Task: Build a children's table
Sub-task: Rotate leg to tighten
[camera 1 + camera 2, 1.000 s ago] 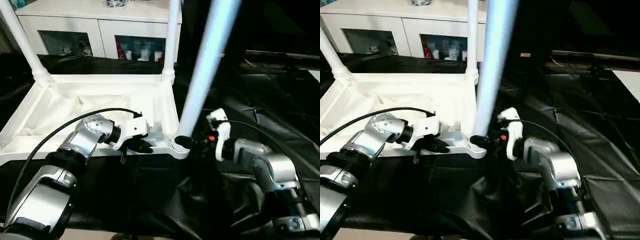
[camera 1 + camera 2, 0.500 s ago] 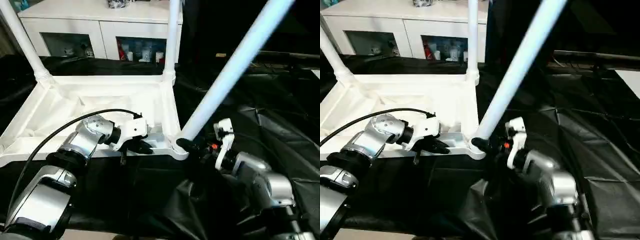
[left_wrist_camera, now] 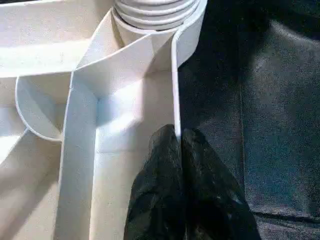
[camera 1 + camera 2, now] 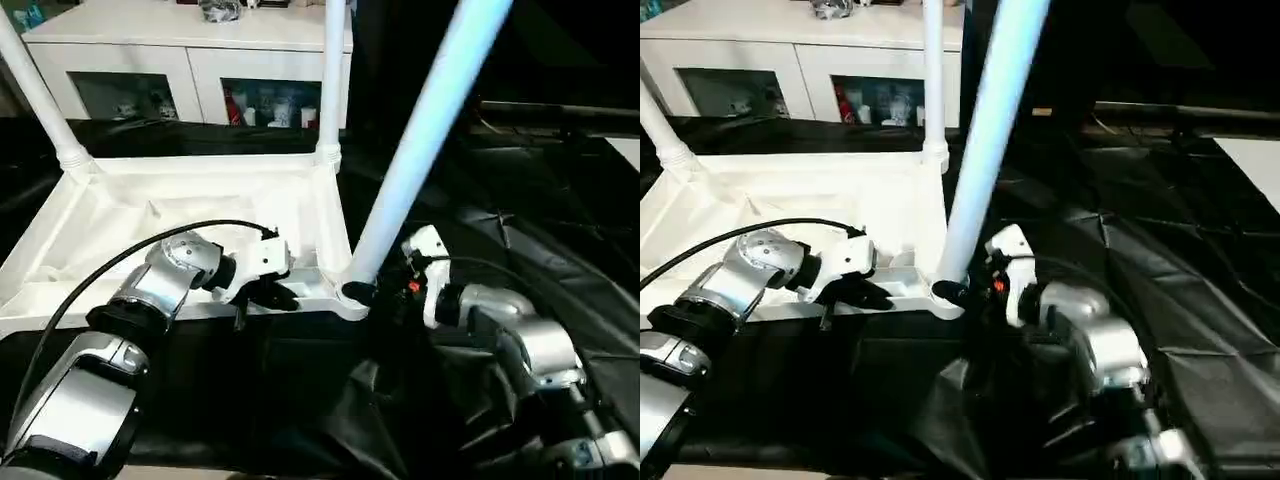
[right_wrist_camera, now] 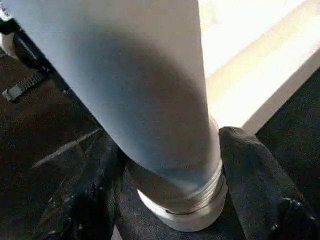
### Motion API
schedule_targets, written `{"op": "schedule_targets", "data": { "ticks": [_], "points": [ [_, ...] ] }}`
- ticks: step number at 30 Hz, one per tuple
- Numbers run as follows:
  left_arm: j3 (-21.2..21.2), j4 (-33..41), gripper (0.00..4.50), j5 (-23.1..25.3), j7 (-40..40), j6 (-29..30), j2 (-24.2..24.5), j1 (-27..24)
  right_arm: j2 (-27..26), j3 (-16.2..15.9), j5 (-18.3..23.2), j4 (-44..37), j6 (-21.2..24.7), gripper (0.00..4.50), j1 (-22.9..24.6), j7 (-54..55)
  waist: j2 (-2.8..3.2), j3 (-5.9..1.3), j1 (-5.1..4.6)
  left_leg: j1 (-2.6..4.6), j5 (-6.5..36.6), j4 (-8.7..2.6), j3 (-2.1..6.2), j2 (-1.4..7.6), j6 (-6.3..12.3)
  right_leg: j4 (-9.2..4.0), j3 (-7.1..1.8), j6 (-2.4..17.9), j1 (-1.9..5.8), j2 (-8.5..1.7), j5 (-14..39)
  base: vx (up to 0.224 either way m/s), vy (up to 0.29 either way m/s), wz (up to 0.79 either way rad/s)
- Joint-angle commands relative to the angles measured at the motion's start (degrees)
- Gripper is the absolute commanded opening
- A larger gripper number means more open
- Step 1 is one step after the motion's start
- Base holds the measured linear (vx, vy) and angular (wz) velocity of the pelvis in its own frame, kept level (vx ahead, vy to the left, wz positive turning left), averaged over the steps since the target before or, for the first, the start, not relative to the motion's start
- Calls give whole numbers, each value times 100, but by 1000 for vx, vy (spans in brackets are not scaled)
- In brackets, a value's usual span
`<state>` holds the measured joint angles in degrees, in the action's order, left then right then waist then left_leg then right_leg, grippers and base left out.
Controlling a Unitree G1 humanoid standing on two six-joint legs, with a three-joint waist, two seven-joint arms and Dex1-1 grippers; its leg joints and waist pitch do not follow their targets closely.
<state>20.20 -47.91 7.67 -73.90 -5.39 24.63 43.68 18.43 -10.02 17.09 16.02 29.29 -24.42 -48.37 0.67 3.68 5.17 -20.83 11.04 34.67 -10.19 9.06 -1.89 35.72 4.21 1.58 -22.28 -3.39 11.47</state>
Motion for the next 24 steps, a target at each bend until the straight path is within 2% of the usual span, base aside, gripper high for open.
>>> {"op": "schedule_targets", "data": {
  "ticks": [1,4,5,6,7,9,11,14,17,21,23,24],
  "points": [
    [-34,281,0,26,-3,11,131,65,122,-458,-376,511,522,256,247,-77,11,-299,37,80,1555,-483,222,465,-55,-633,-402,960,181,-699,2421,0,0,0],
    [-7,346,0,8,-86,21,151,-8,249,-648,-494,570,481,256,205,-256,5,-317,32,81,1479,-495,215,483,-53,-596,-400,1012,190,-670,2087,0,0,0],
    [-3,329,0,15,-75,-1,153,-17,235,-664,-539,645,420,256,167,-234,6,-313,31,82,1476,-498,215,487,-59,-587,-403,1036,187,-671,1994,0,0,0],
    [6,336,0,25,-64,-10,149,-38,195,-647,-529,695,415,256,107,-226,-24,-300,7,71,1521,-516,216,490,-60,-568,-397,1100,200,-663,1858,0,0,0],
    [11,332,0,30,-57,-16,144,-42,167,-633,-510,705,423,256,72,-225,-16,-298,6,84,1578,-515,218,483,-70,-565,-394,1117,198,-665,1909,0,0,0],
    [14,345,0,33,-48,-12,137,-50,154,-623,-481,685,456,256,62,-229,-36,-277,2,111,1758,-514,218,469,-83,-622,-396,1039,193,-686,2335,0,0,0],
    [9,375,0,34,-26,13,122,-65,149,-636,-454,681,510,256,70,-253,-61,-276,1,131,1755,-527,224,473,-72,-673,-394,898,188,-697,2685,0,0,0],
    [10,392,0,39,-25,31,123,-80,158,-688,-500,697,476,256,133,-269,-27,-271,2,128,1725,-556,233,487,-77,-678,-390,848,184,-684,2628,0,0,0],
    [7,391,0,48,-45,24,141,-99,152,-698,-536,720,412,256,175,-265,-32,-266,-8,142,1842,-567,239,493,-109,-688,-390,852,176,-688,2673,0,0,0],
    [53,280,0,189,98,76,169,-95,-11,-523,-614,818,28,254,294,93,-31,-232,-20,143,2016,-584,251,484,-139,-725,-398,779,153,-709,2905,0,0,0],
    [43,134,0,289,471,253,59,-84,-276,-284,-651,991,-141,254,318,673,-36,-199,-51,157,2210,-598,278,459,-165,-789,-379,588,126,-711,3479,0,0,0],
    [13,109,0,272,570,358,-4,-84,-364,-222,-679,1055,-199,254,311,880,-26,-170,-57,203,2377,-584,297,443,-201,-842,-359,459,75,-723,3910,0,0,0]
  ]
}}
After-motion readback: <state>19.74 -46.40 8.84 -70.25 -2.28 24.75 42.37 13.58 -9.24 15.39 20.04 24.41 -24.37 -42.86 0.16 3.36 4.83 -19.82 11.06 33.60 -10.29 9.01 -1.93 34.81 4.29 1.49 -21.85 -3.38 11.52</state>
